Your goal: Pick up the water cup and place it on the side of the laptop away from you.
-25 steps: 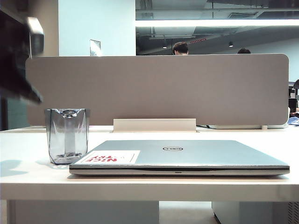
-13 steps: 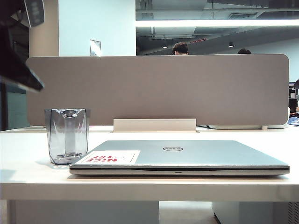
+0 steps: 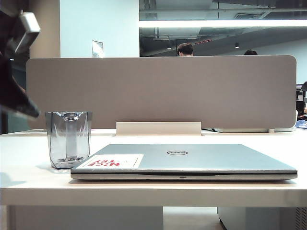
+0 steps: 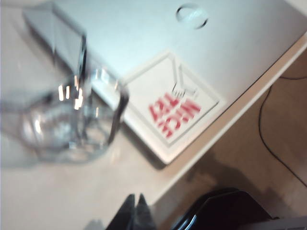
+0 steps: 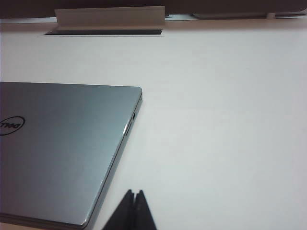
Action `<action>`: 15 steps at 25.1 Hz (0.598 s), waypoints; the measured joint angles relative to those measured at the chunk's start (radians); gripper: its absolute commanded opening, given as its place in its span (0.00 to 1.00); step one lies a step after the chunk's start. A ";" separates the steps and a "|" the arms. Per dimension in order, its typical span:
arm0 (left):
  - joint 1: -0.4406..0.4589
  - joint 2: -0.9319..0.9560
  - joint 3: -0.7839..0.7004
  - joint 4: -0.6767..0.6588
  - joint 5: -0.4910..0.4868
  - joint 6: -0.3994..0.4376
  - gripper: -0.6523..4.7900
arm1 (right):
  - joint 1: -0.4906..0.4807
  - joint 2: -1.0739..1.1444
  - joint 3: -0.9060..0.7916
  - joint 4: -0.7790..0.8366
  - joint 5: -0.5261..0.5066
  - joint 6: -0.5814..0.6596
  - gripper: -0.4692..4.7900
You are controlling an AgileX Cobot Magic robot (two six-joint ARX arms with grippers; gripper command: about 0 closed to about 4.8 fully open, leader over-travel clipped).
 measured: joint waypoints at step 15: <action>-0.002 0.008 -0.216 0.468 -0.002 -0.099 0.37 | 0.000 0.000 0.000 0.000 0.000 0.000 0.07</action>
